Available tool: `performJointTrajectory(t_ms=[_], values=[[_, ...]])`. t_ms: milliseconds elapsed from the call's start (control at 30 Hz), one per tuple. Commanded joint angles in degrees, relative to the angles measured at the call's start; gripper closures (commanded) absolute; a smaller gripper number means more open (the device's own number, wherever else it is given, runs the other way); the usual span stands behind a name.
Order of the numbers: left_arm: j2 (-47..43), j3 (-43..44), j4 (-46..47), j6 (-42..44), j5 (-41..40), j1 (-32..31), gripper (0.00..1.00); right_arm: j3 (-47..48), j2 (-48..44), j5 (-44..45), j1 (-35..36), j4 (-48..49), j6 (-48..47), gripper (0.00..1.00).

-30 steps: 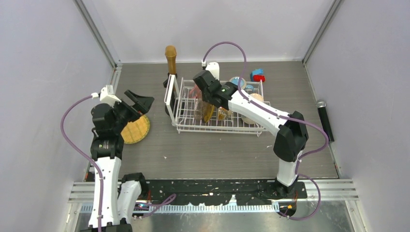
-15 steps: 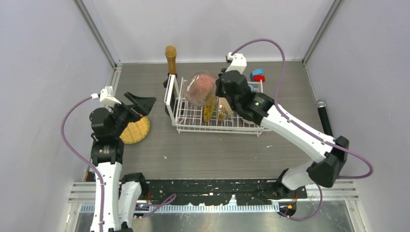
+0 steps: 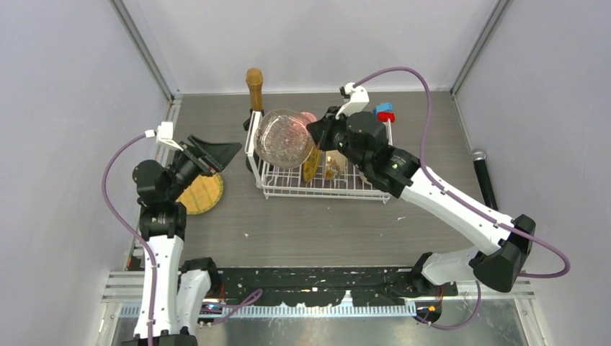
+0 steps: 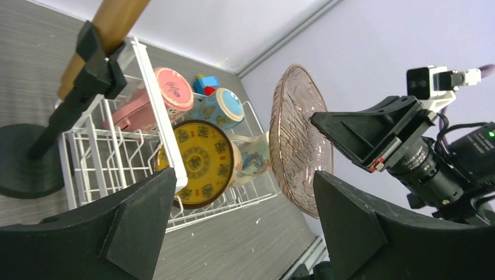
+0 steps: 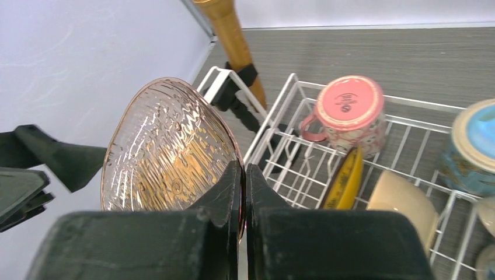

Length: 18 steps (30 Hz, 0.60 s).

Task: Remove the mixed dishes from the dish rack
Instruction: Pick up the plate from the dish rack.

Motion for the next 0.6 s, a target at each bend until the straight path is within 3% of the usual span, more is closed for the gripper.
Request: performJointTrajectory(t_ms=[0, 167, 567], values=[[1.0, -0.1, 6.7, -2.9, 5.3, 0.2, 0.1, 1.3, 0.8, -7.8, 0.4, 5.9, 2.0, 1.0], [2.8, 0.3, 5.7, -1.9, 7.1, -0.2, 0.16, 3.7, 3.9, -11.9, 0.4, 6.0, 3.2, 1.0], [6.6, 2.2, 2.2, 1.5, 6.4, -3.3, 0.51, 4.7, 6.3, -14.8, 0.4, 7.2, 2.9, 1.0]])
